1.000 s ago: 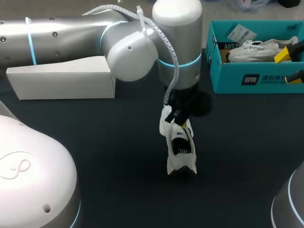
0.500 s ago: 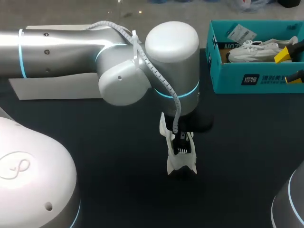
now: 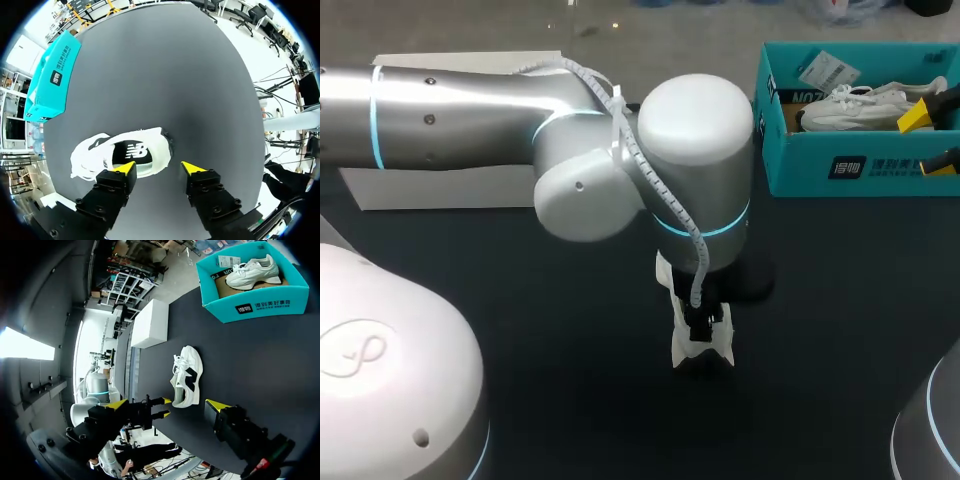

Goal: Take the shoe out of the shoebox, open the shoe tongue, remove and reinsert the insole, then place the shoe into the shoebox

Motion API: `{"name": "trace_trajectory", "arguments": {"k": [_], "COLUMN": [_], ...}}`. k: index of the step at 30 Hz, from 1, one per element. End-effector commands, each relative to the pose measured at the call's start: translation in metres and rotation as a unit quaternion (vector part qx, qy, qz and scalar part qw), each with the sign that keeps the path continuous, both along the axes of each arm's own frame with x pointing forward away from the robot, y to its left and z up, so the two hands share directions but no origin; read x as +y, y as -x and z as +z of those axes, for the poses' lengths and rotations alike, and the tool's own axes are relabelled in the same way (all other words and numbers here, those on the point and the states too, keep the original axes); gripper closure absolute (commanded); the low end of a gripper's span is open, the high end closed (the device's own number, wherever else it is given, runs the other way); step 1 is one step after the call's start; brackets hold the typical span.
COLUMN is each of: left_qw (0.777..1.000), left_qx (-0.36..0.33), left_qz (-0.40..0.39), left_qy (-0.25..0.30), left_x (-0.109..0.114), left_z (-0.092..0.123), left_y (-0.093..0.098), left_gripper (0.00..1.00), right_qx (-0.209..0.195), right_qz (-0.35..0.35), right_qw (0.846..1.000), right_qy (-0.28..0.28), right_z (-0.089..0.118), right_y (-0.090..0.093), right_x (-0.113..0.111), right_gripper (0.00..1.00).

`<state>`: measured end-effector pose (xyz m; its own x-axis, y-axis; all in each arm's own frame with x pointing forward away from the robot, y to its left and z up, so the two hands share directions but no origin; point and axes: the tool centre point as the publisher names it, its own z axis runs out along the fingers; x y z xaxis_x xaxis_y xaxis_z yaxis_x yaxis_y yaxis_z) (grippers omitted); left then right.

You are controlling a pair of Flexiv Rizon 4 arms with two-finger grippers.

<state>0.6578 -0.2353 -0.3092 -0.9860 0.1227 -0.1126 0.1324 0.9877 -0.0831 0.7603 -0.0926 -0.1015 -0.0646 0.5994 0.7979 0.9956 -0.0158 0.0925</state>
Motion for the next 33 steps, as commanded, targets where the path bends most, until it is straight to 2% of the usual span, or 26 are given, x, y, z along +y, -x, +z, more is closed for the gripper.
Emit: {"name": "trace_trajectory", "arguments": {"k": [1, 15, 18, 22, 28, 30, 31, 33], "left_qw": [1.0, 0.999, 0.999, 0.999, 0.998, 0.998, 0.998, 0.997], "left_qx": [-0.004, -0.003, -0.003, -0.004, 0.006, 0.002, 0.002, 0.002], "left_qz": [0.012, 0.032, 0.038, 0.05, 0.055, 0.065, 0.066, 0.07], "left_qy": [-0.009, -0.012, -0.015, -0.01, -0.013, -0.012, -0.013, -0.013], "left_x": [-0.012, -0.019, -0.018, -0.016, -0.015, -0.015, -0.015, -0.015], "left_z": [-0.014, -0.059, -0.066, -0.07, -0.083, -0.085, -0.086, -0.088], "left_y": [0.005, 0.006, 0.006, 0.006, 0.006, 0.006, 0.006, 0.005], "left_gripper": [0.0, 0.0, 0.04, 0.2, 0.19, 0.23, 0.29, 0.5], "right_qx": [0.001, 0.001, 0.001, 0.001, 0.001, 0.001, 0.001, 0.001], "right_qz": [-0.001, -0.001, -0.001, -0.001, -0.001, -0.001, -0.001, -0.001], "right_qw": [1.0, 1.0, 1.0, 1.0, 1.0, 1.0, 1.0, 1.0], "right_qy": [0.002, 0.002, 0.002, 0.002, 0.002, 0.002, 0.002, 0.002], "right_z": [0.0, 0.0, 0.0, 0.0, 0.0, 0.0, 0.0, 0.0], "right_y": [0.0, 0.0, 0.0, 0.0, 0.0, 0.0, 0.0, 0.0], "right_x": [0.001, 0.001, 0.001, 0.001, 0.001, 0.001, 0.001, 0.001], "right_gripper": [0.0, 0.0, 0.0, 0.0, 0.0, 0.0, 0.0, 0.0]}}
